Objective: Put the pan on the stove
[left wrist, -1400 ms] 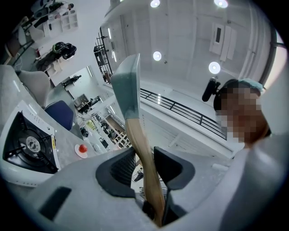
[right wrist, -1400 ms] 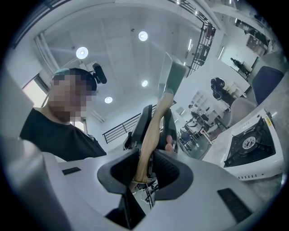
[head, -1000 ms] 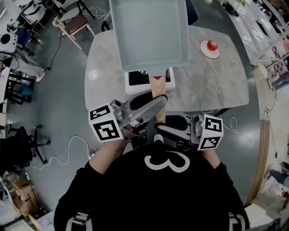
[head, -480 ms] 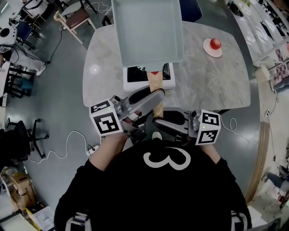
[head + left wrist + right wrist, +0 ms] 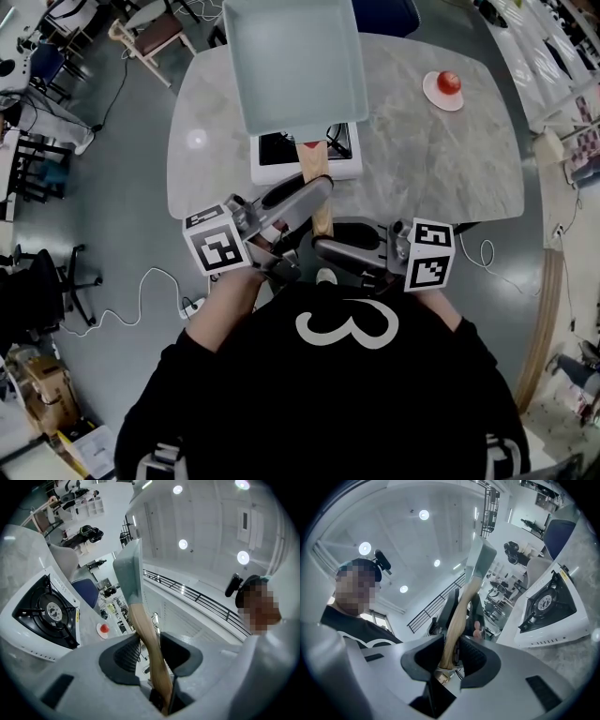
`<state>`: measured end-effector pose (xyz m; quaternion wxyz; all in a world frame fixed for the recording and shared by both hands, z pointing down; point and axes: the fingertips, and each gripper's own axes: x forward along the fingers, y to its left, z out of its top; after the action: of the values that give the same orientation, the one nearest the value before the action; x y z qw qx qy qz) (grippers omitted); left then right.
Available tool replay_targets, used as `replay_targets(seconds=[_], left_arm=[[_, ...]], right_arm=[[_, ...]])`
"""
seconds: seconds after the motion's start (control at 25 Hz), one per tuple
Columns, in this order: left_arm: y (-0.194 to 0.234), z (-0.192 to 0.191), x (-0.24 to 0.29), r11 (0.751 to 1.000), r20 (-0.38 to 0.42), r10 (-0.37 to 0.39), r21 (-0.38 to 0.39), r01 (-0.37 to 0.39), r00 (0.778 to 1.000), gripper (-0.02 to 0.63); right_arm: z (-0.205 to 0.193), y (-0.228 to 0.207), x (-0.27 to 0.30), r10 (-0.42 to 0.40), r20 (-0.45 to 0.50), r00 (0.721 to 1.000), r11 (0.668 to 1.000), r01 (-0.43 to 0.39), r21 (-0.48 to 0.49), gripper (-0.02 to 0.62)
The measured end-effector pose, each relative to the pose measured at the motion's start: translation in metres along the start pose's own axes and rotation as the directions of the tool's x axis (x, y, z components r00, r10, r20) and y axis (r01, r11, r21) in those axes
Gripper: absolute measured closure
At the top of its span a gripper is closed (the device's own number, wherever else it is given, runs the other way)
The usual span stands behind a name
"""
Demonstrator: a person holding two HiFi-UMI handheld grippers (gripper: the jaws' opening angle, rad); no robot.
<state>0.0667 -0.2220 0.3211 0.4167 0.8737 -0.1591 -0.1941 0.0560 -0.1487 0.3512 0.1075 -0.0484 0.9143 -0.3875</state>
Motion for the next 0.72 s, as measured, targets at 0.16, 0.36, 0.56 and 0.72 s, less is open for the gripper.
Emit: replay_targets(seconds=[0.16, 0.36, 0.56, 0.72], left_arm=[[0.008, -0.006, -0.001, 1.000, -0.005, 0.018, -0.019, -0.018, 1.000, 0.462], [0.028, -0.012, -0.001, 0.999, -0.002, 0.032, -0.027, -0.032, 0.999, 0.462], [0.036, -0.013, -0.002, 0.996, 0.001, 0.056, -0.066, -0.055, 0.998, 0.462], [0.046, -0.014, 0.002, 0.994, 0.002, 0.065, -0.088, -0.065, 0.998, 0.462]], right_arm=[[-0.005, -0.005, -0.002, -0.006, -0.004, 1.000, 1.000, 0.006, 0.024, 0.499], [-0.009, -0.017, -0.007, -0.013, -0.004, 1.000, 0.999, 0.013, 0.052, 0.499], [-0.013, -0.023, -0.005, -0.018, 0.000, 1.000, 0.997, 0.018, 0.081, 0.499], [-0.011, -0.032, -0.008, -0.027, -0.003, 1.000, 0.994, 0.027, 0.106, 0.499]])
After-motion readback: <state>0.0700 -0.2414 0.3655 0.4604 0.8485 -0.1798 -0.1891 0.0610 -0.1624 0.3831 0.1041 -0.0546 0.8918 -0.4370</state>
